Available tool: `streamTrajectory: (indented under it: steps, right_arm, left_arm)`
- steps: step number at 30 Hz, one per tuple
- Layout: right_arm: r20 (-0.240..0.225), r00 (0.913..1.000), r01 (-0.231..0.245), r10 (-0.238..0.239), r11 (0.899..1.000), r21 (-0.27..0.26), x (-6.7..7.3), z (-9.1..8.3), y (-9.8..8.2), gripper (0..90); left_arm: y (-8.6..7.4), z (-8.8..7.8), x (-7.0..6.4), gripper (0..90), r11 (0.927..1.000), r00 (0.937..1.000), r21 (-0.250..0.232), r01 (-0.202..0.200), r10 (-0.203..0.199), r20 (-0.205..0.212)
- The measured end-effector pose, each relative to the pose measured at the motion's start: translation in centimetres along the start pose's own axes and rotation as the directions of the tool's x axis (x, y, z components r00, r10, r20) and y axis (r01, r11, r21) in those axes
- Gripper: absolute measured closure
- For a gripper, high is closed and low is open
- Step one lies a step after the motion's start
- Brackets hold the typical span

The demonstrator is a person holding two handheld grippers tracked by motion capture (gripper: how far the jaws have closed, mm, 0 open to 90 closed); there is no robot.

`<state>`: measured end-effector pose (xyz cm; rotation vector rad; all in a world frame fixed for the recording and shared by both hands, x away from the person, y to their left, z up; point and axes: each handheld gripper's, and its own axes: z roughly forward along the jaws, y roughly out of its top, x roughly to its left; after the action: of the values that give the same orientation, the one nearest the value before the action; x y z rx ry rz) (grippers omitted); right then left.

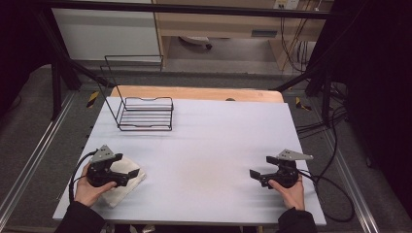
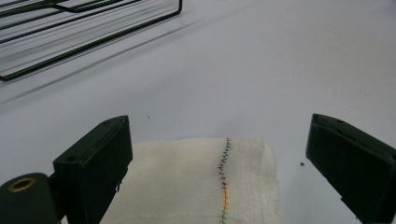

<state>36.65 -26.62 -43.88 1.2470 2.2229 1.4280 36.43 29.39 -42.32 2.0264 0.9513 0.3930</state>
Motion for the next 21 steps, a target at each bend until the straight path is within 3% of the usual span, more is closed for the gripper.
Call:
streamTrajectory:
  steps: [21]
  right_arm:
    - [0.006,1.0000,0.008,-0.008,1.000,0.004,0.0,0.0,-0.1,0.3]
  left_arm:
    - [0.3,0.5,-1.2,8.2,0.9999,1.0000,0.015,-0.008,0.008,0.001]
